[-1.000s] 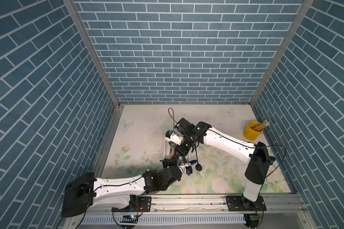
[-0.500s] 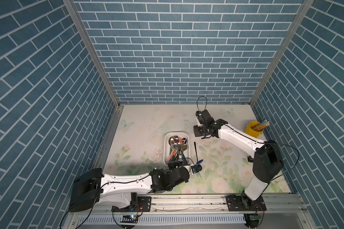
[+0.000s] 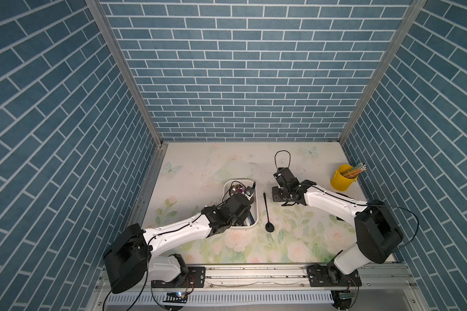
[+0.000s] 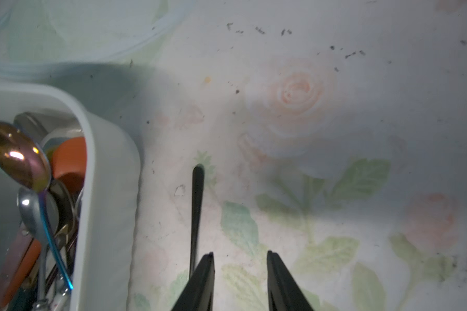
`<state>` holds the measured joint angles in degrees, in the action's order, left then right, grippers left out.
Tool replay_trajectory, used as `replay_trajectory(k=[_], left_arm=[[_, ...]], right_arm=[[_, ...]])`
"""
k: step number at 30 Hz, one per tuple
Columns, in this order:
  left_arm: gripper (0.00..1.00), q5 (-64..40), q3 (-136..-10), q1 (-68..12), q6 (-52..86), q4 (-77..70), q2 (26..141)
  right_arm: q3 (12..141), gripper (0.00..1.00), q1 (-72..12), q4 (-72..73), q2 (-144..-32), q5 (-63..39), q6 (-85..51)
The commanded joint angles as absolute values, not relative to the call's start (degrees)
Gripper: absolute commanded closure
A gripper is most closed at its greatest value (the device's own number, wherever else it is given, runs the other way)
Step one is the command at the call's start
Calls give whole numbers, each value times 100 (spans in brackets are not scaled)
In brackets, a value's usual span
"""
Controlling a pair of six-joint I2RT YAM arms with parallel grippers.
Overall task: Put the spoon into the storage box
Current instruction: Place the spoon in the storage box.
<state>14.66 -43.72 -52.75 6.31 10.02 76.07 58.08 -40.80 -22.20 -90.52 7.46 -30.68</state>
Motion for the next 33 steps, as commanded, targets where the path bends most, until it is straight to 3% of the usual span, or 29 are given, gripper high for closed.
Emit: replay_trajectory(k=[1, 23, 33], left_arm=[[100, 709, -4470, -4965, 1279, 1086, 7845], [100, -816, -4597, -3795, 2434, 1275, 9044], [84, -851, -4643, -3753, 2347, 1500, 8847]], right_arm=[[5775, 64, -4441, -2096, -9226, 629, -3135], [5565, 65, -4840, -2516, -9932, 569, -3384], [5733, 67, -4823, -2593, -10185, 435, -3120]])
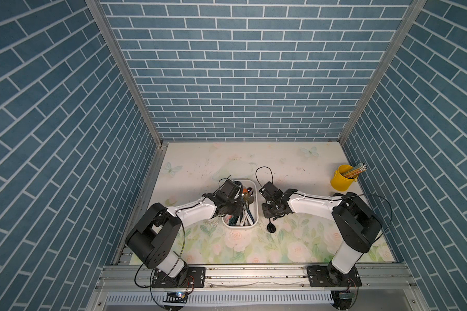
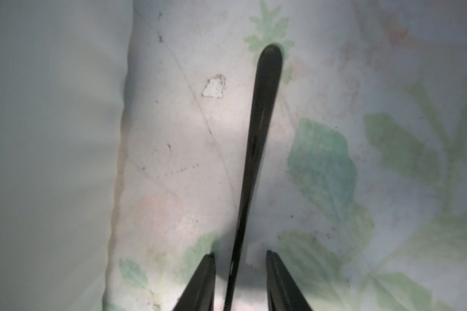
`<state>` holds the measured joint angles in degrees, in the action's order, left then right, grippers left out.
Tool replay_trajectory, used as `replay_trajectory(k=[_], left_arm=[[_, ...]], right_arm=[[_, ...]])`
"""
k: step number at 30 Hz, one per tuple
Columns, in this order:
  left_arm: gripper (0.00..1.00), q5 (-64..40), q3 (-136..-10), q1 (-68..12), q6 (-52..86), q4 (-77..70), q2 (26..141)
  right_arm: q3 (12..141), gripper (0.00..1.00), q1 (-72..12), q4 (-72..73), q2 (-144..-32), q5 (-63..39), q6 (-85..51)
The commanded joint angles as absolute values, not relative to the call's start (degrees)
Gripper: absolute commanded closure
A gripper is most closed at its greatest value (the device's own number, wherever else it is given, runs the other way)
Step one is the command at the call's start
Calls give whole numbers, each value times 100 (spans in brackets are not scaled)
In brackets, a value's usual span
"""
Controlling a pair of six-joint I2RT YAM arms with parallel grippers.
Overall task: Put the spoon into the storage box
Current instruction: Place the spoon in the storage box, then pick up the spoon from the center of the board.
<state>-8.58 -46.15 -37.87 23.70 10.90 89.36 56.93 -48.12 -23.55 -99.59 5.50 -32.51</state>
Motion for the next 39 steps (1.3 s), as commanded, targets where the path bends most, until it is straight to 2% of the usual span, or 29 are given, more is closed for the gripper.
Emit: replay_trajectory(k=[1, 7, 10, 21, 31, 39], left_arm=[[82, -825, -4632, -3758, 2318, 1508, 8761], [72, -607, -4803, -3753, 1991, 1906, 8272], [67, -411, -4991, -3753, 1762, 2171, 8098], [69, 384, -5115, -3753, 769, 2330, 7371], [70, 932, -4567, -4041, -444, 1828, 6549], [64, 1826, -3885, -4947, -1628, 1143, 5980]], right_arm=[[5735, 68, -4825, -2605, -10188, 429, -3112], [5846, 83, -4799, -2733, -10295, 294, -2956], [5971, 88, -4795, -2863, -10427, 236, -2871], [5958, 99, -4630, -2939, -10349, 137, -2713], [6520, 100, -4242, -3252, -9708, 137, -1863], [7433, 100, -4232, -4071, -9800, -322, -840]])
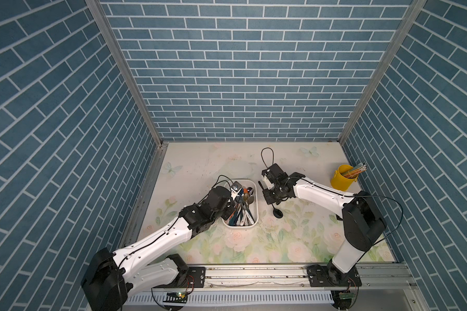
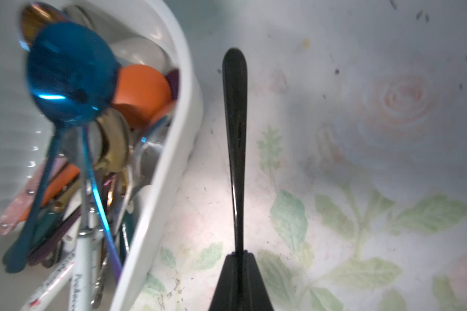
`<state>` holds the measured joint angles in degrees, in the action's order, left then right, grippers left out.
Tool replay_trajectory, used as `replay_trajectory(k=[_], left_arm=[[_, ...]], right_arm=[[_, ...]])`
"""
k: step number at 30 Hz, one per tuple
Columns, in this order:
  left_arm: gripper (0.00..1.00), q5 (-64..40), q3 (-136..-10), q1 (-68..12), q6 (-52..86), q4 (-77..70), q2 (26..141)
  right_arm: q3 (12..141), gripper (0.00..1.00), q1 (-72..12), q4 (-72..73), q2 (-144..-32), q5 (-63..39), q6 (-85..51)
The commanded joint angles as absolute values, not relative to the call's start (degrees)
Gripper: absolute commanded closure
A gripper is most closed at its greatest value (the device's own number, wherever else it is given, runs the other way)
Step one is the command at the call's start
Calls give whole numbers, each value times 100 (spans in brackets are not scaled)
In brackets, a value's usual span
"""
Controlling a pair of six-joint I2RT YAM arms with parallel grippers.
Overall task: Put the spoon into the storage box
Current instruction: Pick up the spoon from the center of the board.
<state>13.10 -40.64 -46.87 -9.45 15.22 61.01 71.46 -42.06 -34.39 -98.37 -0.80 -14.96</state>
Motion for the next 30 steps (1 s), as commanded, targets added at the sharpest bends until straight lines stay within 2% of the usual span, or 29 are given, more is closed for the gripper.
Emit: replay_trajectory(k=[1, 7, 12, 17, 22, 30], left_arm=[[63, 1947, -3836, -5054, -1770, 1069, 5983], [58, 2921, -3617, -5793, -2730, 507, 6187], [50, 3613, -3338, -6300, -3502, -184, 6363], [35, 4164, -2879, -6618, -4264, -957, 6361], [20, 4346, -2251, -6831, -4949, -1659, 6176], [15, 4256, -1911, -6847, -5165, -1908, 5958]], right_arm=[[7500, 100, -4233, -4147, -9787, -355, -765], [7917, 100, -4294, -4436, -9722, -955, -507], [8288, 100, -4655, -4680, -9833, -1233, -287], [8477, 100, -4947, -4891, -9966, -1487, -156], [8591, 100, -5180, -5115, -10113, -1724, -13], [8791, 100, -5480, -5365, -10264, -2055, 53]])
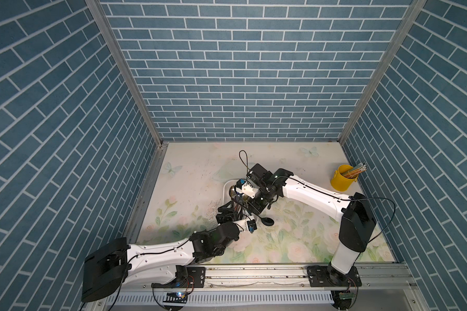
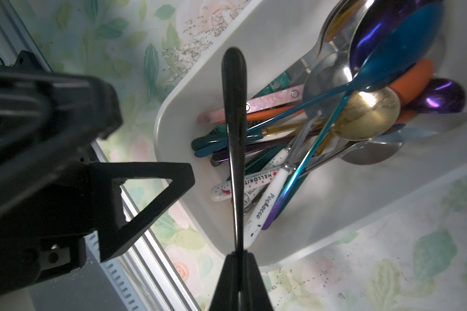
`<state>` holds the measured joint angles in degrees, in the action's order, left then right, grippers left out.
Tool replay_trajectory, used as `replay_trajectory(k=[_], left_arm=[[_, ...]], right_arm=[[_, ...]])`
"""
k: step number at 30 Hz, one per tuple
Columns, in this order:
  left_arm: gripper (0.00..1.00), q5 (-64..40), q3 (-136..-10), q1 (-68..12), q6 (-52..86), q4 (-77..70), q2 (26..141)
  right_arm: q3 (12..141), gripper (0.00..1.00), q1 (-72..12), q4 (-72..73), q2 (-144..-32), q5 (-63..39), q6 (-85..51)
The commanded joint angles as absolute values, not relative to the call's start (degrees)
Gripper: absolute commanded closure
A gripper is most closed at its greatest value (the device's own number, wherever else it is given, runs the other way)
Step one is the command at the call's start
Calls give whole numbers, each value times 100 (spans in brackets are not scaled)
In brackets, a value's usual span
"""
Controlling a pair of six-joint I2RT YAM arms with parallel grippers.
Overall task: Put the spoon into the storage box
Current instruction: Pick up the spoon from the center of the board.
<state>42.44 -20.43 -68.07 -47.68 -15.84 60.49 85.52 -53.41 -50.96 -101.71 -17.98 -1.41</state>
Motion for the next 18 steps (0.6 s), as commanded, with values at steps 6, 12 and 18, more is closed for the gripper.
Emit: replay_trajectory(k=[6, 12, 18], left_arm=[[15, 4028, -1828, -6861, -5137, -1787, 5859], [15, 3897, -1832, -6859, -5078, -1688, 5923], [17, 3906, -1817, -6862, -5083, -1736, 6034]], right_arm=[[9006, 100, -5724, -5464, -10387, -2145, 84], [9228, 100, -5918, -5572, -10477, -2256, 131], [9229, 100, -6044, -5607, -10472, -2619, 138]])
